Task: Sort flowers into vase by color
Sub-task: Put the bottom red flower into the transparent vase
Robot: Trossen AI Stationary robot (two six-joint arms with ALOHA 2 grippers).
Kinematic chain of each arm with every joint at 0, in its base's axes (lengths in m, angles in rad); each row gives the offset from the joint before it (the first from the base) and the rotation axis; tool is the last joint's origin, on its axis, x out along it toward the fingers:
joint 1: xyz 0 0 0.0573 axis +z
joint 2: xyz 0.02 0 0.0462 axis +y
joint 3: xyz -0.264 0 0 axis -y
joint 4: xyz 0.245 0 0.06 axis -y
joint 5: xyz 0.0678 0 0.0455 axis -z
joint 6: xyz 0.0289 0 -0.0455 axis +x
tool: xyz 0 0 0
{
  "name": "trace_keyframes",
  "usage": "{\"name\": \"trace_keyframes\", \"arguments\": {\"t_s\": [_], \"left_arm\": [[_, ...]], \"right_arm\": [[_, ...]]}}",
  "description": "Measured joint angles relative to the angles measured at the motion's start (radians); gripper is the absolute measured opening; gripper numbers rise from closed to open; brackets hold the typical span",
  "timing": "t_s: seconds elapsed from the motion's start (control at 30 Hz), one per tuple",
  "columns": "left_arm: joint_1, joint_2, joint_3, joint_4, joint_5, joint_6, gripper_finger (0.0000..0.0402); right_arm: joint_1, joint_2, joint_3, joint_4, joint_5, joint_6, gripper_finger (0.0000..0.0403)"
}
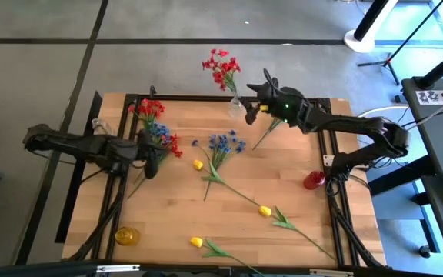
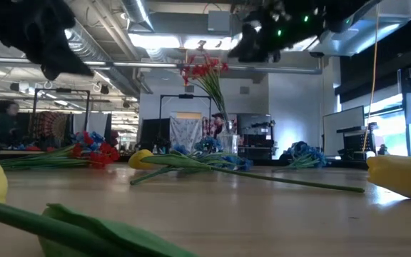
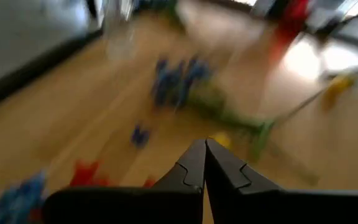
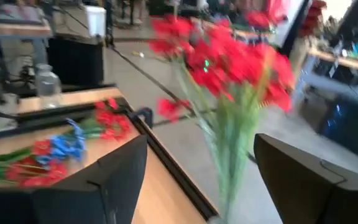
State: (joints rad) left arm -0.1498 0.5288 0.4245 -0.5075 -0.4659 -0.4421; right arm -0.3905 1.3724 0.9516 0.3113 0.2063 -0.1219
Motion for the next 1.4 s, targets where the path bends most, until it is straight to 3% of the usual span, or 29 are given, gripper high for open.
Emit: {"name": "trace_keyframes", "arguments": {"t_s": [0.27, 0.47, 0.63, 0.8, 1.0, 1.27, 1.4], "left_arm": [[0.073, 0.363, 0.169, -0.225, 0.029, -0.282, 0.0002], [0.164, 0.548, 0.205, -0.273, 0.196, -0.367, 0.0002], [0.176, 0.657, 0.193, -0.310, 0.303, -0.369, 0.0002], [0.176, 0.703, 0.193, -0.372, 0.259, -0.485, 0.0002], [0.176, 0.720, 0.193, -0.364, 0.295, -0.518, 0.0007], [0.176, 0.724, 0.192, -0.375, 0.259, -0.551, 0.0091], [0.176, 0.729, 0.171, -0.369, 0.240, -0.587, 0.0111]], "right_arm": [[0.189, -0.018, 0.000, -0.013, 0.108, -0.092, 0.0296], [0.286, -0.018, 0.000, -0.112, 0.234, -0.094, 0.0296], [0.344, -0.018, -0.001, -0.256, 0.341, -0.073, 0.0296], [0.381, -0.018, -0.001, -0.336, 0.362, -0.009, 0.0296], [0.422, -0.018, -0.001, -0.439, 0.362, 0.089, 0.0296], [0.444, -0.018, -0.001, -0.465, 0.367, 0.095, 0.0296], [0.443, -0.018, -0.001, -0.474, 0.359, 0.095, 0.0296]]}}
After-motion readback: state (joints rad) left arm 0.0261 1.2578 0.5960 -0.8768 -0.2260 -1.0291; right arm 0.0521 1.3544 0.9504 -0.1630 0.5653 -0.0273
